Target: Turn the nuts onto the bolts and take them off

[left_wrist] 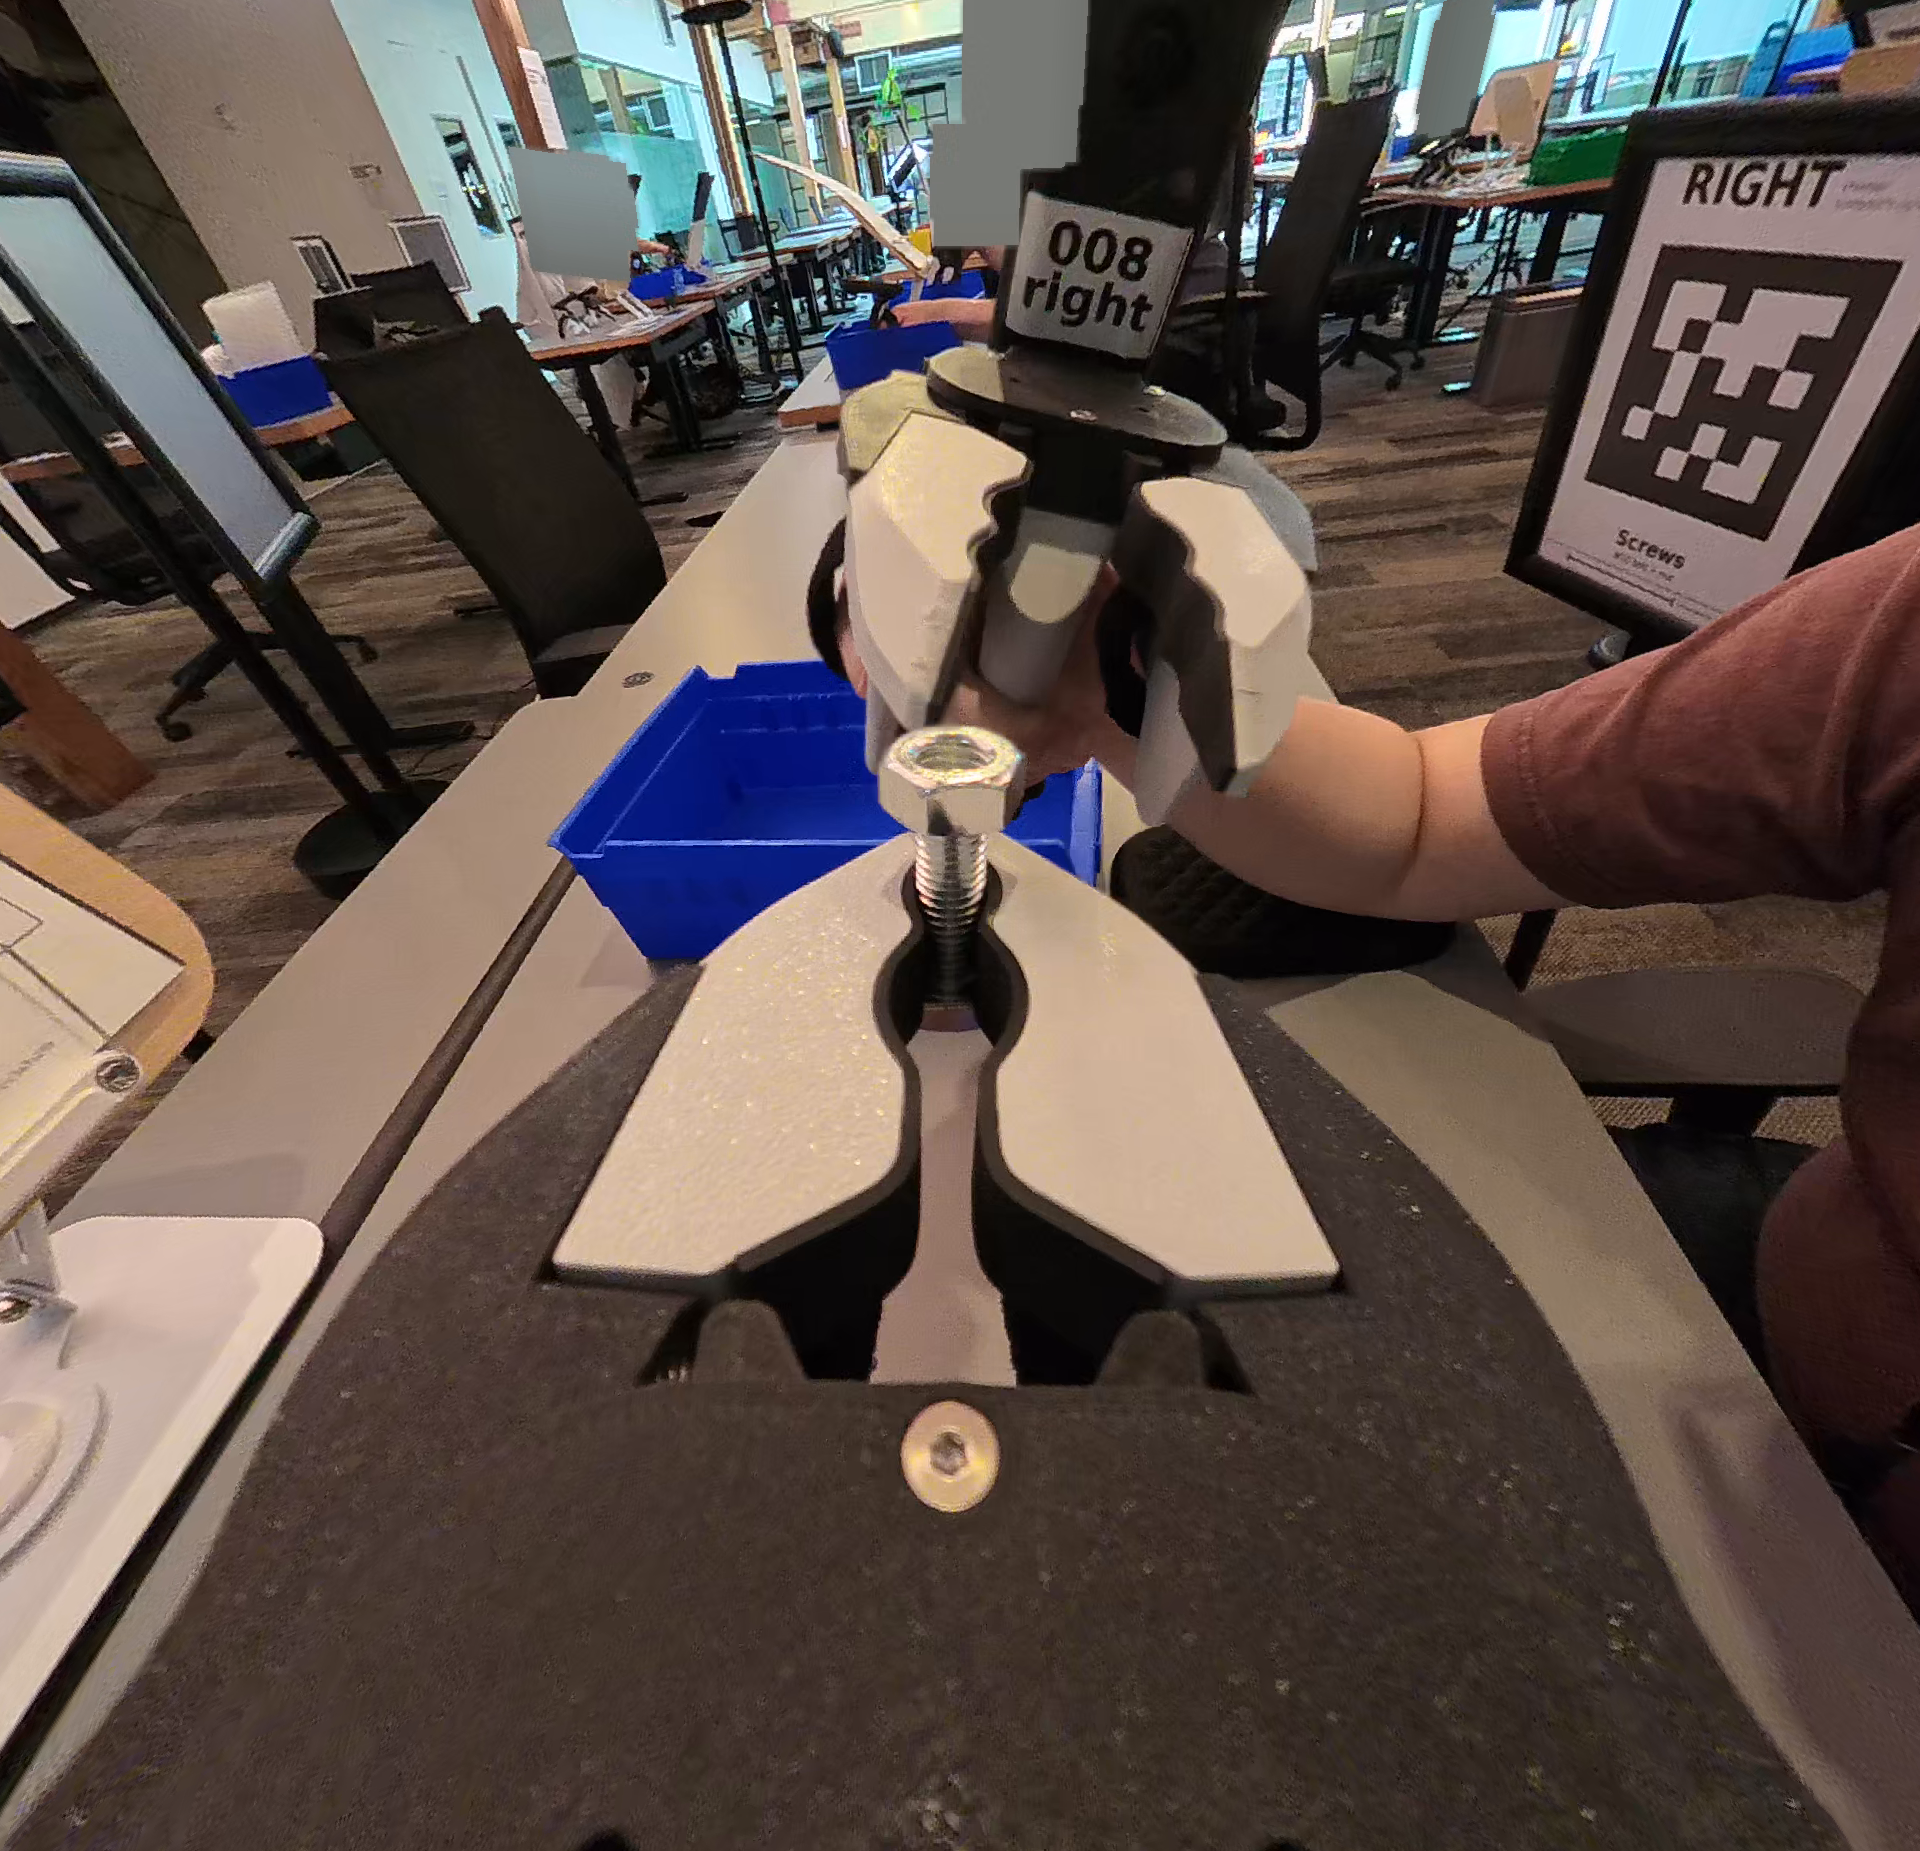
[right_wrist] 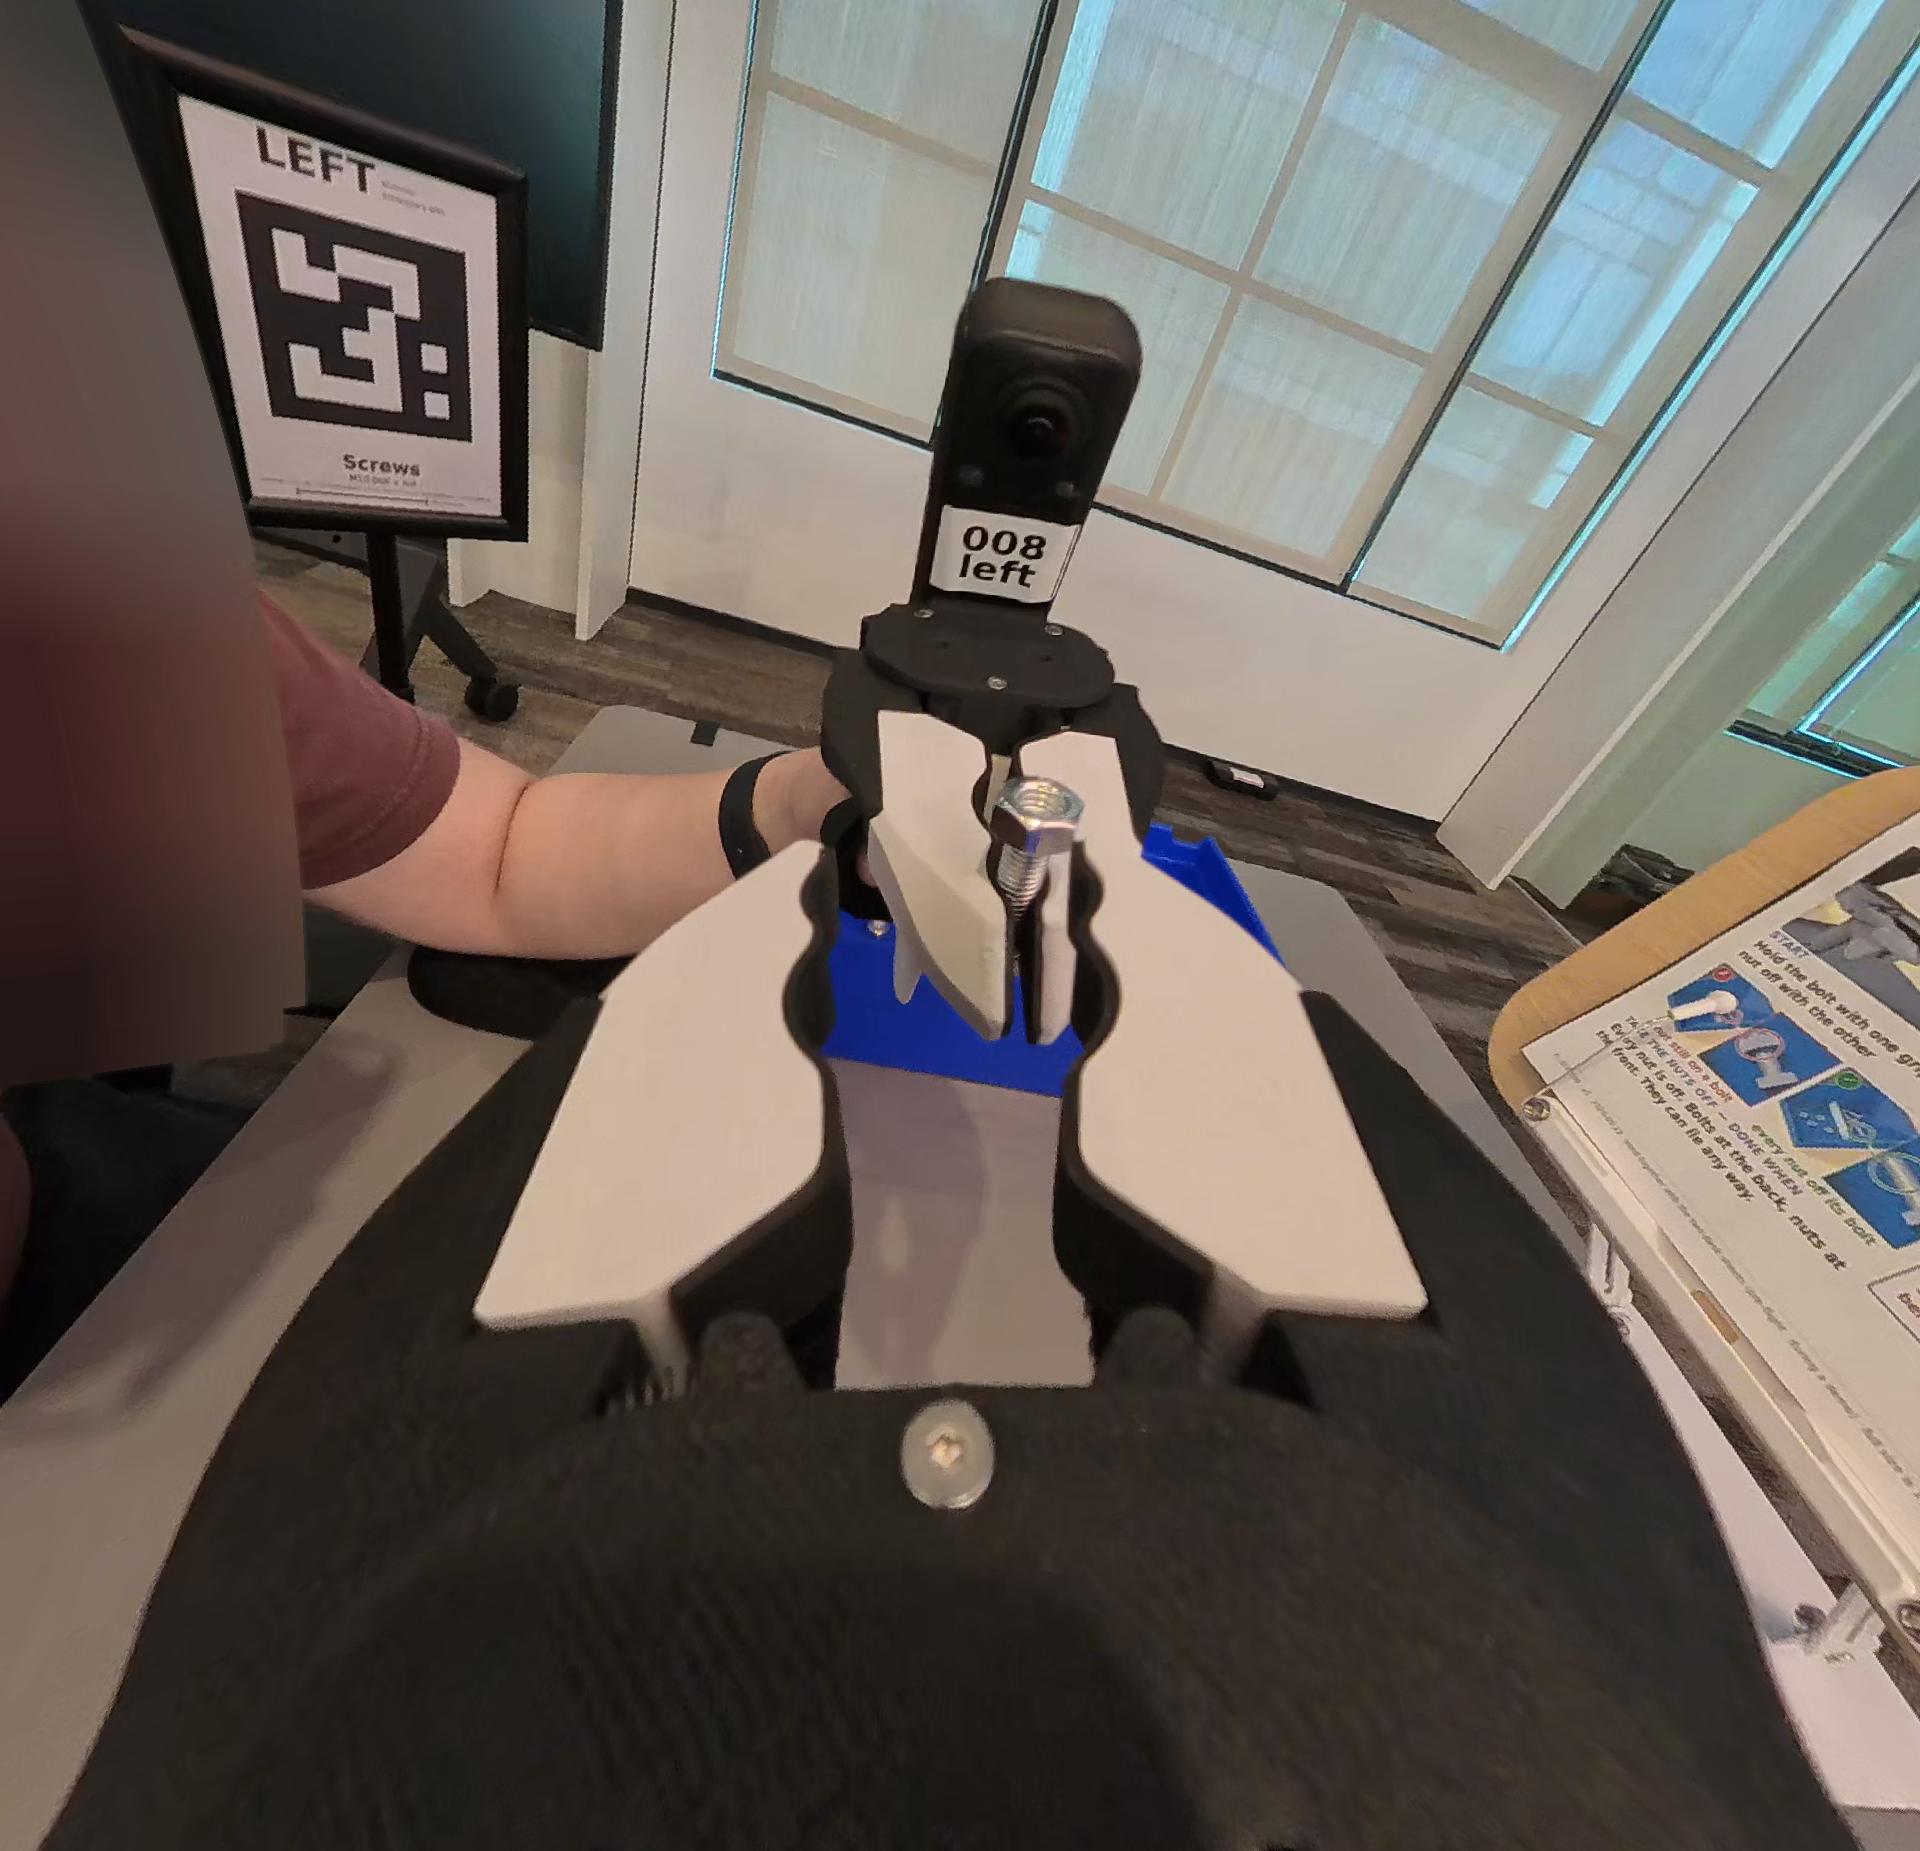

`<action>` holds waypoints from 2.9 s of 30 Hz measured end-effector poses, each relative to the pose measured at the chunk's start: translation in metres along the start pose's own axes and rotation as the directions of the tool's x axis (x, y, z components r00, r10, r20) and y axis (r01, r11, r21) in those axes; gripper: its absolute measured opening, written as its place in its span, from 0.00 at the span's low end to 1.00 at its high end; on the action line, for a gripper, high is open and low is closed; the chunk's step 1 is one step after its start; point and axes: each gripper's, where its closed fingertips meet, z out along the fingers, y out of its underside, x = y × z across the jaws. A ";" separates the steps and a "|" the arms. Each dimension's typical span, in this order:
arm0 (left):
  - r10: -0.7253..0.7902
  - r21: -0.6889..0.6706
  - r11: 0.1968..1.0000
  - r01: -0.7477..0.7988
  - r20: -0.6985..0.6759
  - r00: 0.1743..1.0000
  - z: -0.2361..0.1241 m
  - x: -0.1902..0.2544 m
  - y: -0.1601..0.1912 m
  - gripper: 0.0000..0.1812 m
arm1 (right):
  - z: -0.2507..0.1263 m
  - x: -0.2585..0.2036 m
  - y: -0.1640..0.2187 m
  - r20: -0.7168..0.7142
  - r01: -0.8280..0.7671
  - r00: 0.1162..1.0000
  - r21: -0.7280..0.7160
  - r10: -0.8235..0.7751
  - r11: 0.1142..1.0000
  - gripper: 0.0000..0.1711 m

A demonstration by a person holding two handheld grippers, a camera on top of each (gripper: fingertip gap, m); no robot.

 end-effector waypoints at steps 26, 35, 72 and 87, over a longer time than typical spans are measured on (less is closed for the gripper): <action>-0.033 -0.003 0.999 0.033 0.108 0.994 -0.007 -0.019 -0.001 0.02 | 0.008 -0.007 0.000 0.001 0.016 1.000 -0.012 -0.016 1.000 0.25; -0.012 -0.028 1.000 0.012 0.021 1.000 0.007 0.002 0.002 0.02 | 0.018 -0.005 -0.001 -0.028 -0.008 1.000 0.027 0.009 1.000 0.40; -0.046 0.011 0.999 0.045 0.073 0.996 -0.004 -0.006 -0.008 0.02 | 0.018 -0.001 -0.006 -0.103 -0.042 0.994 -0.005 0.042 0.999 0.45; -0.044 -0.006 0.999 0.044 0.065 0.997 0.002 -0.002 -0.006 0.02 | 0.023 -0.002 -0.003 -0.099 -0.064 0.993 -0.014 0.062 0.998 0.45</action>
